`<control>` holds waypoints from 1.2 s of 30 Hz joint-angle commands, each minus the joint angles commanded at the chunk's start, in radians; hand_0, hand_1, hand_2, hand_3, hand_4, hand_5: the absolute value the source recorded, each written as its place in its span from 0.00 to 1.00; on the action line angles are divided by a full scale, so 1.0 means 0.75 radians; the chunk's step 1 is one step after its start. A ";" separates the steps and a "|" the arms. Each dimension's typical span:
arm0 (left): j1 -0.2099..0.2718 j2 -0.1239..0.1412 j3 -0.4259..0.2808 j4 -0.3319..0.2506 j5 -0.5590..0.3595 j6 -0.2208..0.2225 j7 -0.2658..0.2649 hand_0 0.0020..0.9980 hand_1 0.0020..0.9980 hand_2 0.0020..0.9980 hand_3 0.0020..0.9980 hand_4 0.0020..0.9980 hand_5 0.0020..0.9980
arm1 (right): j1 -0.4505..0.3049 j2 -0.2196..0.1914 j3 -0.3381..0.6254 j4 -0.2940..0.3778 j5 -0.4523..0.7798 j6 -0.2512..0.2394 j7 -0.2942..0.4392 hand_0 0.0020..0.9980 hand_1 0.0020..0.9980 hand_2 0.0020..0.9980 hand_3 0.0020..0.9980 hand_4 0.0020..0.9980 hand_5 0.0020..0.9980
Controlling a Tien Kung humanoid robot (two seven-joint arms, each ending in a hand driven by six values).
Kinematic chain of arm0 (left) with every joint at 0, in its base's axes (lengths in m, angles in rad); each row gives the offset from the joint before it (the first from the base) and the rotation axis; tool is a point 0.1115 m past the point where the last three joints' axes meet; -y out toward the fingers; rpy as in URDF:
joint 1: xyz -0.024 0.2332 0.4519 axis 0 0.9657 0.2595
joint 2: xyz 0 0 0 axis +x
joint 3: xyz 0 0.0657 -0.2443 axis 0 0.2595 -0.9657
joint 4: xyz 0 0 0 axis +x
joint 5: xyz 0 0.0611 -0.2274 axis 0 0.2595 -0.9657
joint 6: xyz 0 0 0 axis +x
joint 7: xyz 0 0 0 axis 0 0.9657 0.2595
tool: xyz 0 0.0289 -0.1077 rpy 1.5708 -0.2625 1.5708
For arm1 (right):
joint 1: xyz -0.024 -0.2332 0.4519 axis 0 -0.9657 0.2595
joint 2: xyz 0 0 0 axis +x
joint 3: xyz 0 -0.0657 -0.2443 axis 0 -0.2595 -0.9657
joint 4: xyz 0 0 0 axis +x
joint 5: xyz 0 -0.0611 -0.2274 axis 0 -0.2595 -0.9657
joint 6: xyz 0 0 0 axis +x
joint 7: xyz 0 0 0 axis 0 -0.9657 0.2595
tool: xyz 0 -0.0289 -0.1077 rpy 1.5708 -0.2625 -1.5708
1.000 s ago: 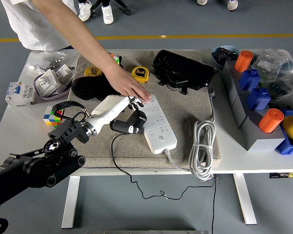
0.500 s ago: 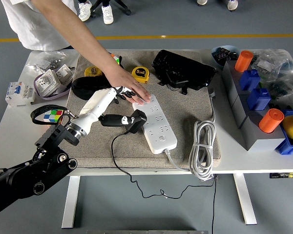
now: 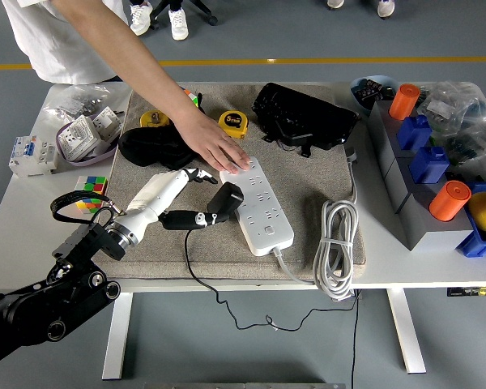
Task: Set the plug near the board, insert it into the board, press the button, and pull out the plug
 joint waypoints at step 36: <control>-0.049 -0.042 0.079 0.012 0.012 -0.050 0.036 0.69 0.75 0.76 0.71 0.95 0.68 | -0.003 0.001 0.007 0.003 -0.005 -0.009 0.014 0.65 0.67 0.64 0.56 1.00 0.55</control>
